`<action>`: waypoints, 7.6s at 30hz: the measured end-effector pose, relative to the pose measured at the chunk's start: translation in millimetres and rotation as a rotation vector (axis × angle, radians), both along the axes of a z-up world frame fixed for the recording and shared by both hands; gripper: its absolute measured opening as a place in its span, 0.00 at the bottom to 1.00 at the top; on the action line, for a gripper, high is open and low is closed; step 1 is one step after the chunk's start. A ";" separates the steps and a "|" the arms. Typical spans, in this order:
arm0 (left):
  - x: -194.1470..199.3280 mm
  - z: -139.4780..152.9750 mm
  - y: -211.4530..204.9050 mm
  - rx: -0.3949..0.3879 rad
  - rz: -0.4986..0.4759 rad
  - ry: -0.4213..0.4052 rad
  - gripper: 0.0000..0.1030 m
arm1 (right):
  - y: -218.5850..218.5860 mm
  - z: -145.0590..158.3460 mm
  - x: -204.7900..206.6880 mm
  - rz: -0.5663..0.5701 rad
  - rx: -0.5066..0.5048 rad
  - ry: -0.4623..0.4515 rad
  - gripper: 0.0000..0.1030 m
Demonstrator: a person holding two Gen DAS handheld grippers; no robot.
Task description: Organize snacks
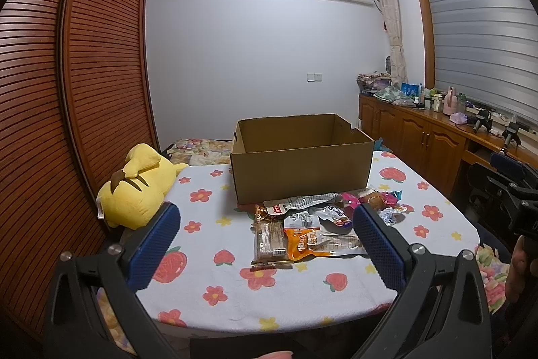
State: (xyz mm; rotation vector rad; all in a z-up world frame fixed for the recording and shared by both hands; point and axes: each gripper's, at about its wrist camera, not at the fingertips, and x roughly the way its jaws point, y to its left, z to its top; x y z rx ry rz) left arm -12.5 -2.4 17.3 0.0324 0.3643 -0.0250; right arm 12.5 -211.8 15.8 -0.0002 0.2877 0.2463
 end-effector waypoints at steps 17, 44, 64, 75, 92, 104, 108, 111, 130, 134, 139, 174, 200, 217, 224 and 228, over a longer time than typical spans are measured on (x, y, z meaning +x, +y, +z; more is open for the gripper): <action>34.2 -50.9 7.0 -0.031 -0.044 0.116 1.00 | -5.6 -27.9 26.4 0.034 -0.061 0.053 1.00; 146.7 -121.9 16.4 0.002 -0.082 0.325 0.92 | -7.1 -71.7 113.8 0.165 -0.151 0.235 0.96; 187.9 -146.0 26.5 -0.051 -0.128 0.426 0.68 | 4.4 -104.4 186.5 0.190 -0.115 0.351 0.94; 194.3 -153.8 34.0 -0.082 -0.138 0.463 0.55 | -4.4 -112.7 219.4 0.151 -0.110 0.422 0.77; 191.4 -154.6 35.8 -0.081 -0.124 0.447 0.44 | 7.7 -125.4 232.2 0.177 -0.191 0.487 0.85; 191.4 -154.7 33.9 -0.066 -0.123 0.450 0.46 | 23.5 -132.6 236.0 0.192 -0.295 0.498 0.95; 191.2 -154.6 34.3 -0.074 -0.123 0.449 0.44 | 26.9 -134.8 232.7 0.200 -0.355 0.498 0.95; 191.0 -154.5 35.3 -0.084 -0.123 0.447 0.43 | 24.4 -132.7 232.5 0.202 -0.339 0.499 0.92; 190.1 -153.7 35.6 -0.096 -0.123 0.443 0.41 | 14.8 -118.6 210.7 0.186 -0.364 0.432 0.46; 189.3 -152.1 37.1 -0.105 -0.133 0.437 0.41 | 18.8 -108.2 202.3 0.197 -0.368 0.396 0.46; 184.9 -148.7 39.5 -0.118 -0.141 0.422 0.40 | 21.7 -98.0 195.8 0.216 -0.356 0.369 0.46; 182.4 -28.8 32.7 -0.046 -0.207 0.191 0.40 | 42.6 -2.1 205.4 0.289 -0.297 0.176 0.46; 305.5 -16.7 1.4 -0.012 -0.247 0.218 0.40 | 30.7 -26.1 326.8 0.279 -0.197 0.349 0.47; 336.9 -30.0 -17.4 0.010 -0.246 0.261 0.41 | 23.4 -20.4 314.5 0.309 -0.170 0.338 0.57; 342.0 -34.2 -17.4 0.004 -0.237 0.285 0.45 | 29.6 -18.3 302.6 0.325 -0.171 0.323 0.59; 336.9 -30.4 -16.3 -0.003 -0.230 0.271 0.50 | 29.2 -17.6 297.3 0.320 -0.176 0.322 0.60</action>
